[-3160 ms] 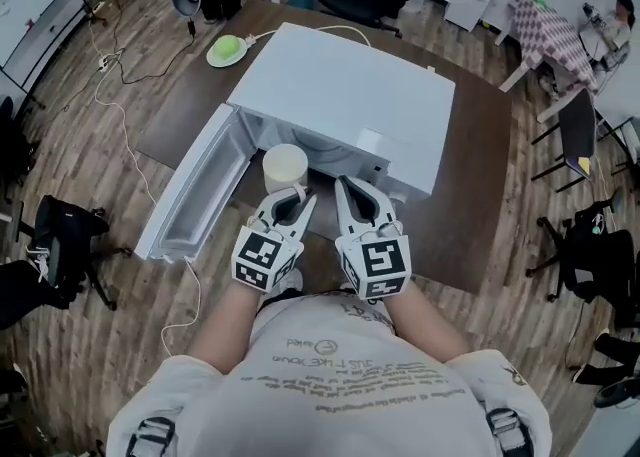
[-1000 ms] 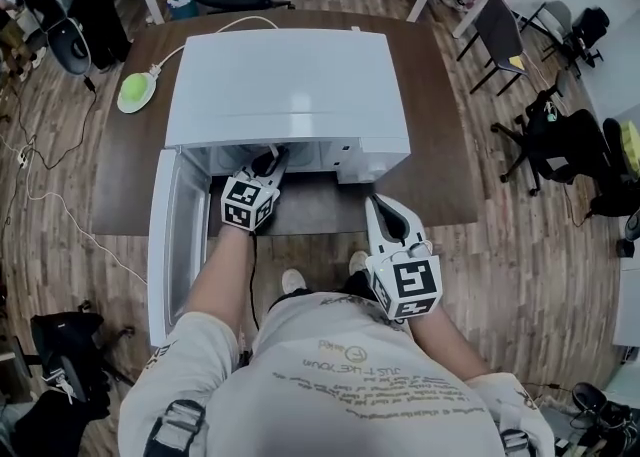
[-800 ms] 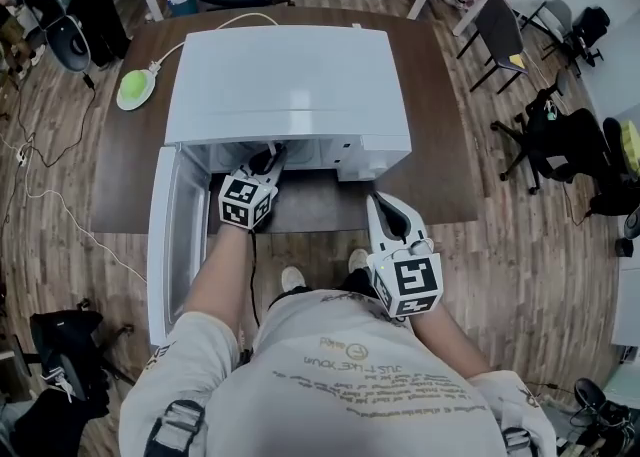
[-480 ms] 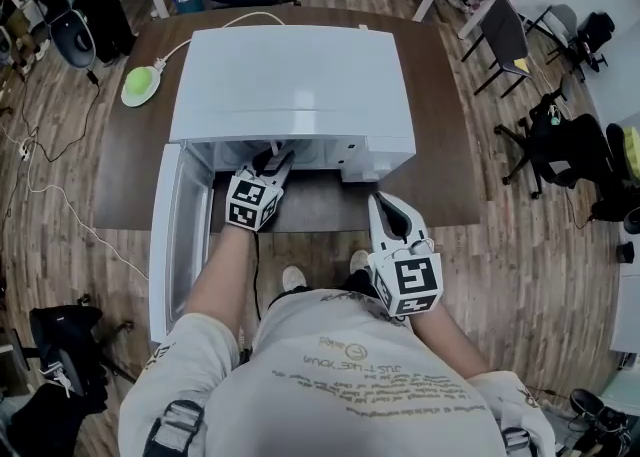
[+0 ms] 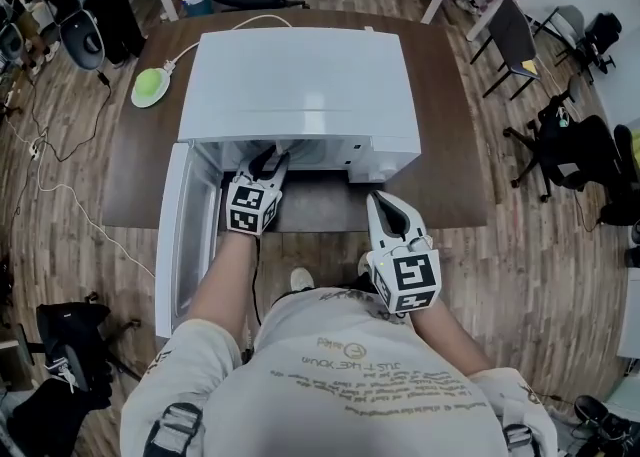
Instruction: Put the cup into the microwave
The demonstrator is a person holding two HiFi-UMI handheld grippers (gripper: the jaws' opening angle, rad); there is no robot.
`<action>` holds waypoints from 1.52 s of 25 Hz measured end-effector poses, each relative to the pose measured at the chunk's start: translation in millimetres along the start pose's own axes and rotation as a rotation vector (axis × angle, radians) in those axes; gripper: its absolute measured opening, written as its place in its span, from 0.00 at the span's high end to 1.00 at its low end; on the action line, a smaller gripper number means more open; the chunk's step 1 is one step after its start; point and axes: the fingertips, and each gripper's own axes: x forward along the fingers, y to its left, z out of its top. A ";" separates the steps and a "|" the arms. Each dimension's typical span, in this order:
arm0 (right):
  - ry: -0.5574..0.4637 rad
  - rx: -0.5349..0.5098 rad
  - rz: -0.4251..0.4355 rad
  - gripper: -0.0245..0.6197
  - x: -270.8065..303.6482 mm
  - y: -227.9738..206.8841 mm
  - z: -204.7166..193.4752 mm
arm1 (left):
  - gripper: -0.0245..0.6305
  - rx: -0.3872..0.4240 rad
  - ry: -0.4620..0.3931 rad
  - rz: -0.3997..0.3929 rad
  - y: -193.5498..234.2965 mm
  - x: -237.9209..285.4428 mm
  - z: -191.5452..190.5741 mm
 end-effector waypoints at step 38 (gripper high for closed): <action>-0.139 0.077 0.336 0.94 46.6 99.7 43.5 | 0.94 -0.052 0.003 0.315 -45.7 -167.1 89.4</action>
